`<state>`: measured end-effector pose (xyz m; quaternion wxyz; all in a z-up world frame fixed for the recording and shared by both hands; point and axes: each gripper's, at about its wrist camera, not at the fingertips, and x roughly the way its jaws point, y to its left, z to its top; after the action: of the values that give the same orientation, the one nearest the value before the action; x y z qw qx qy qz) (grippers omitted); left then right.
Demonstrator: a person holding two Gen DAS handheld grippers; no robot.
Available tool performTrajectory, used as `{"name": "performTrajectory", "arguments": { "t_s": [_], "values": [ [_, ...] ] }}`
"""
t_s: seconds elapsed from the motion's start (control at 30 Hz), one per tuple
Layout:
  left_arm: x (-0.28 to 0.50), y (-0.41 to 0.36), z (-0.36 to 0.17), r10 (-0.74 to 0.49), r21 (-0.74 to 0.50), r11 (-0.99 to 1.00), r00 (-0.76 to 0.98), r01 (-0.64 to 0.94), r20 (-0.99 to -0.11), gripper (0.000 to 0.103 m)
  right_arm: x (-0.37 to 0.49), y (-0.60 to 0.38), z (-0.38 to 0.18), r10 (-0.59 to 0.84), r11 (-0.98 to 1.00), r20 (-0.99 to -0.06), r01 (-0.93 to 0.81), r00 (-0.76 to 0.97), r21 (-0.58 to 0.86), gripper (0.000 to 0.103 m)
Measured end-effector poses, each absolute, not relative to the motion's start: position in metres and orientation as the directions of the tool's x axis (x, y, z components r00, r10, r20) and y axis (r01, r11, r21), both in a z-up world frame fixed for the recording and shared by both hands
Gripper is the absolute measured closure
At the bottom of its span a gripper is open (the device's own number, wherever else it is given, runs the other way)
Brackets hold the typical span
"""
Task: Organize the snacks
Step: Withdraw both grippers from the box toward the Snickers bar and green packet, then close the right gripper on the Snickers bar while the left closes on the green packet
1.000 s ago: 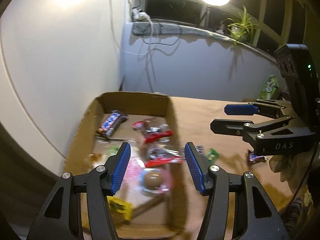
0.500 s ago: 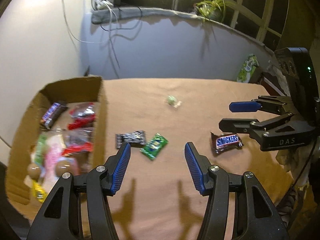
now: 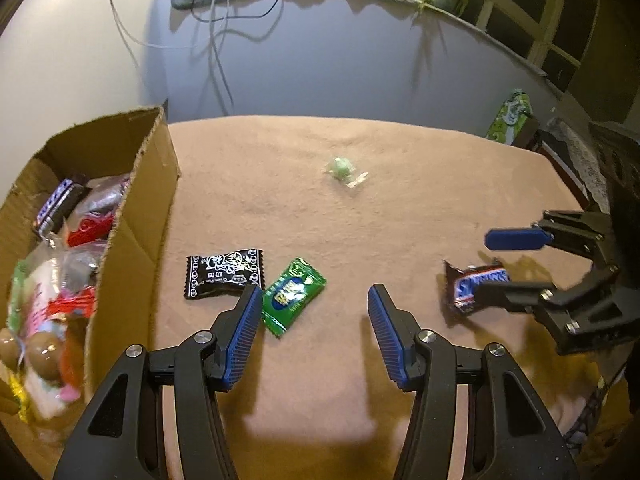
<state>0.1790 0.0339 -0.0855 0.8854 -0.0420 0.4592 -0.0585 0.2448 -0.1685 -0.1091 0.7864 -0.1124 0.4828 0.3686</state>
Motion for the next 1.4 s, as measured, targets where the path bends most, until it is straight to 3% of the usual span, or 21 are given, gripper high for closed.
{"name": "performTrajectory", "arguments": {
  "t_s": [0.3, 0.43, 0.57, 0.63, 0.7, 0.77, 1.27, 1.4],
  "values": [
    [0.192, 0.036, -0.099, -0.115, -0.109, 0.993, 0.558, 0.044, -0.822, 0.049, 0.251, -0.164, -0.12, 0.484, 0.679, -0.845, -0.707, 0.229, 0.198, 0.04],
    [0.191, 0.034, -0.102, -0.105, -0.09, 0.994, 0.557, 0.054, -0.824, 0.054, 0.251, -0.16, -0.124, 0.476, 0.673, -0.85, -0.715, 0.226, 0.187, 0.04],
    [0.187, 0.034, -0.101, -0.106, -0.075, 0.994, 0.556, 0.077, -0.825, 0.065, 0.25, -0.16, -0.124, 0.478, 0.667, -0.851, -0.72, 0.219, 0.189, 0.04],
    [0.186, 0.032, -0.101, -0.103, -0.065, 0.994, 0.557, 0.088, -0.824, 0.071, 0.248, -0.16, -0.123, 0.473, 0.667, -0.853, -0.722, 0.22, 0.183, 0.044],
    [0.185, 0.029, -0.101, -0.1, -0.055, 0.994, 0.558, 0.096, -0.824, 0.078, 0.247, -0.16, -0.123, 0.473, 0.665, -0.854, -0.724, 0.216, 0.184, 0.055],
    [0.184, 0.026, -0.101, -0.092, -0.043, 0.994, 0.56, 0.101, -0.823, 0.081, 0.246, -0.159, -0.123, 0.466, 0.665, -0.858, -0.726, 0.218, 0.176, 0.057],
    [0.184, 0.024, -0.101, -0.097, -0.046, 0.994, 0.56, 0.103, -0.823, 0.082, 0.233, -0.154, -0.121, 0.422, 0.605, -0.886, -0.787, 0.191, 0.119, 0.056],
    [0.183, 0.024, -0.1, -0.099, -0.051, 0.994, 0.561, 0.101, -0.822, 0.083, 0.23, -0.151, -0.123, 0.395, 0.575, -0.904, -0.812, 0.165, 0.104, 0.049]
  ]
}}
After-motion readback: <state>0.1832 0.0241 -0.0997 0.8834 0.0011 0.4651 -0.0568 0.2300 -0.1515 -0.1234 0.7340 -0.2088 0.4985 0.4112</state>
